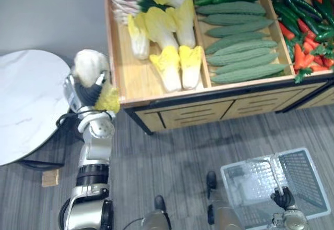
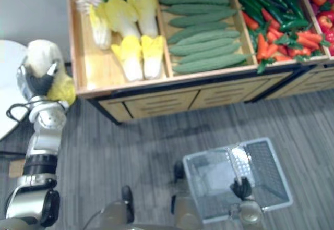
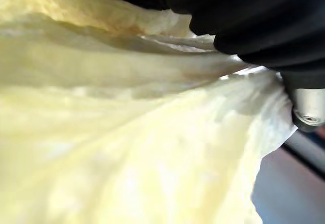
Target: Pick vegetable in the basket
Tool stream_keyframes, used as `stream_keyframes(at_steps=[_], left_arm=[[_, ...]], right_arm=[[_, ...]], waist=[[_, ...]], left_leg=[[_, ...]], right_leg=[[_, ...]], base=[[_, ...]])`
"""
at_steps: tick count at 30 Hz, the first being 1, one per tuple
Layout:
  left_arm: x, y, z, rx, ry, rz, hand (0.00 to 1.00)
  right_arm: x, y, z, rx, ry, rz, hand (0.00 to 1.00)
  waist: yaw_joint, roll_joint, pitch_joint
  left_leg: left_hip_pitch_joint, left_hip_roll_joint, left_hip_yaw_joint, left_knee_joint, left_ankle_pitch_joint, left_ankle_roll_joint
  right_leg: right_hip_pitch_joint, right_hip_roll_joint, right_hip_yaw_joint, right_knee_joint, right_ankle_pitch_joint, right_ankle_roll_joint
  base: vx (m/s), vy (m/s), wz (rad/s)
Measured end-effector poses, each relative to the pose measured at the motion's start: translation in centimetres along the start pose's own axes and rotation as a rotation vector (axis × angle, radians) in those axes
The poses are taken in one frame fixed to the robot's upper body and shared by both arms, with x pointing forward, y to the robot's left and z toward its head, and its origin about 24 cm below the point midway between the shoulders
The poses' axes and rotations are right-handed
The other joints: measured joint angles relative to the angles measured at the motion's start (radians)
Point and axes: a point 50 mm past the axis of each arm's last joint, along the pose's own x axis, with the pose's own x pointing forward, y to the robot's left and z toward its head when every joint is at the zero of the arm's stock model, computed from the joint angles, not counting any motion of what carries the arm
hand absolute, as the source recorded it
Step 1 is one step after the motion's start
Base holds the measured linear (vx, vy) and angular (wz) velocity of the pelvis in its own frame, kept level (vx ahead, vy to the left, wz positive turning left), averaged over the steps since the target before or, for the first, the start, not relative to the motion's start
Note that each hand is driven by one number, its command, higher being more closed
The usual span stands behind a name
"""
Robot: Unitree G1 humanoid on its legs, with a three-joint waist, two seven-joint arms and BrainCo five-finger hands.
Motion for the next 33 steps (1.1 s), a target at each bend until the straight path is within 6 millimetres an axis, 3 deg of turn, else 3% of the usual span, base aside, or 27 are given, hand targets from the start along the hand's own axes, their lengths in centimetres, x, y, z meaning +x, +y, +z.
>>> stream_keyframes(at_steps=[4, 7, 10, 12, 14, 15, 19, 21, 27, 33], left_arm=[[-1.7, 1.1, 2.2, -0.06, -0.116, 0.018, 1.0], [-3.7, 0.1, 4.6, -0.118, -0.255, -0.105, 1.0], [-5.9, -1.1, 7.5, -0.181, -0.432, -0.288, 1.0], [-8.1, -1.7, 10.1, -0.239, -0.624, -0.452, 1.0], [-9.6, -2.0, 11.2, -0.266, -0.721, -0.559, 1.0], [-11.1, -2.3, 11.8, -0.272, -0.803, -0.672, 1.0], [-14.6, -3.3, 11.9, -0.275, -0.921, -0.951, 1.0], [-16.2, -3.8, 11.5, -0.26, -0.955, -1.086, 1.0], [-18.8, -5.6, 9.7, -0.253, -0.885, -1.346, 1.0], [-20.2, -6.9, 8.6, -0.207, -0.864, -1.483, 1.0]], right_arm=[[0.0, -0.5, -0.5, -0.012, 0.032, -0.01, 1.0], [0.2, -2.1, -0.7, -0.035, 0.043, -0.041, 1.0], [0.8, -4.9, 0.8, -0.122, -0.027, -0.067, 1.0], [1.2, -7.7, 3.8, -0.212, -0.148, -0.095, 1.0], [1.2, -8.8, 5.9, -0.263, -0.235, -0.111, 1.0], [1.0, -9.4, 8.3, -0.328, -0.334, -0.095, 1.0], [0.4, -9.2, 12.2, -0.461, -0.508, -0.005, 1.0], [0.5, -8.0, 13.9, -0.506, -0.575, 0.068, 1.0], [0.3, -5.7, 15.2, -0.608, -0.637, 0.209, 1.0], [-0.2, -4.0, 16.1, -0.768, -0.674, 0.369, 1.0]], waist=[[0.001, 0.0, -0.029], [0.006, -0.001, -0.072], [0.017, -0.002, -0.099], [0.02, -0.001, -0.118], [0.021, 0.0, -0.133], [0.017, 0.002, -0.147], [0.005, 0.007, -0.185], [-0.004, 0.013, -0.195], [-0.014, 0.054, -0.225], [-0.038, 0.062, -0.228]], left_leg=[[0.02, -0.001, -0.003, -0.011, 0.006, -0.001], [0.039, -0.001, 0.005, -0.022, 0.005, -0.003], [0.073, 0.005, 0.034, -0.02, -0.007, -0.003], [0.107, 0.013, 0.078, -0.01, -0.027, -0.004], [0.129, 0.023, 0.113, 0.002, -0.045, -0.007], [0.15, 0.034, 0.146, 0.013, -0.061, -0.009], [0.21, 0.051, 0.225, 0.012, -0.082, -0.021], [0.255, 0.058, 0.281, 0.011, -0.095, -0.029], [0.32, 0.069, 0.408, 0.012, -0.129, -0.048], [0.348, 0.078, 0.486, 0.011, -0.139, -0.064]], right_leg=[[0.021, -0.001, -0.001, 0.0, -0.006, 0.007], [0.034, 0.001, 0.002, 0.0, -0.012, 0.015], [0.051, 0.005, 0.022, 0.001, -0.017, 0.022], [0.064, 0.015, 0.054, 0.004, -0.018, 0.024], [0.069, 0.028, 0.084, 0.007, -0.019, 0.025], [0.075, 0.036, 0.111, 0.008, -0.02, 0.027], [0.085, 0.069, 0.179, 0.017, -0.021, 0.025], [0.095, 0.091, 0.228, 0.019, -0.019, 0.021], [0.094, 0.136, 0.334, 0.018, -0.018, 0.021], [0.078, 0.169, 0.397, 0.021, -0.016, 0.023]], base=[[-0.01, -0.009, 0.02], [0.01, -0.001, -0.03], [0.03, 0.0, -0.26], [0.03, -0.001, -0.53], [0.01, 0.001, -0.6], [0.03, 0.005, -0.59], [0.05, -0.012, -0.65], [0.03, -0.009, -0.67], [0.01, -0.002, -0.58], [0.01, -0.034, -0.36]])
